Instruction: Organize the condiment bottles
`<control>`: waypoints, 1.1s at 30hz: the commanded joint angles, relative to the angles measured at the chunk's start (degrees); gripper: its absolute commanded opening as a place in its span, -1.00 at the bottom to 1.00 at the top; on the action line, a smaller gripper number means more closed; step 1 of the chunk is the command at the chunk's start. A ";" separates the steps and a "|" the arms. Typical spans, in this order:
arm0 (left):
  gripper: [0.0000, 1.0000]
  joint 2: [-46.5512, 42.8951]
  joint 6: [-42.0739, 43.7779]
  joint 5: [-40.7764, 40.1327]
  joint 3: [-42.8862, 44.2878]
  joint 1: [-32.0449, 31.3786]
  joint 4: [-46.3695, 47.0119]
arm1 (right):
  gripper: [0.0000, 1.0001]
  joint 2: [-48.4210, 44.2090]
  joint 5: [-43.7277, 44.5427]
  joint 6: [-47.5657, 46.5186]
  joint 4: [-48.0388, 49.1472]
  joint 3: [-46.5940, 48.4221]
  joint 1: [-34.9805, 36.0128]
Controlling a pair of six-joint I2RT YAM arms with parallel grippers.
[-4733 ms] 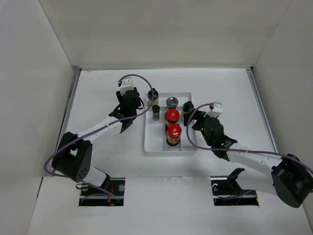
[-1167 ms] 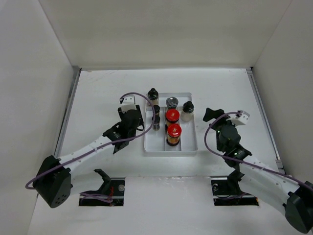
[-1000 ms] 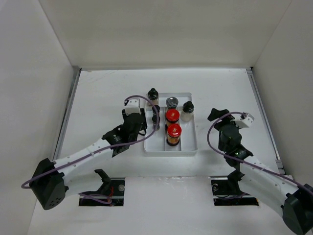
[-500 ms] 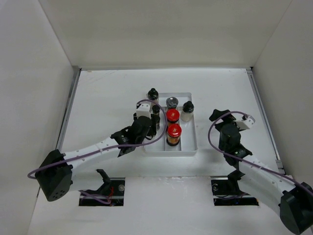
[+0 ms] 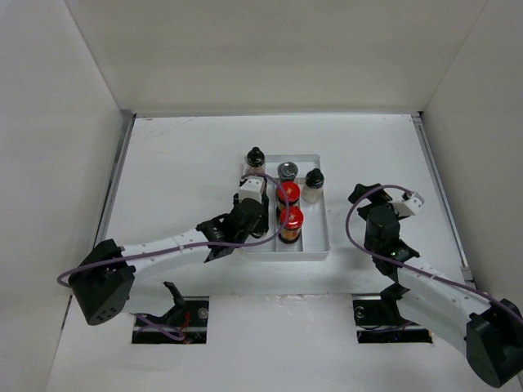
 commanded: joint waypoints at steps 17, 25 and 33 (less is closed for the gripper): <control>0.67 -0.61 1.48 -4.97 0.26 -2.38 0.24 | 1.00 -1.58 0.53 0.41 2.72 -0.41 -0.29; 1.00 -4.48 3.15 -6.01 0.43 -0.89 -0.03 | 1.00 -1.75 0.27 0.49 2.80 -0.50 -0.37; 1.00 -14.40 7.89 -15.32 -2.02 0.96 1.73 | 1.00 -1.40 0.00 0.41 2.98 -0.24 -0.29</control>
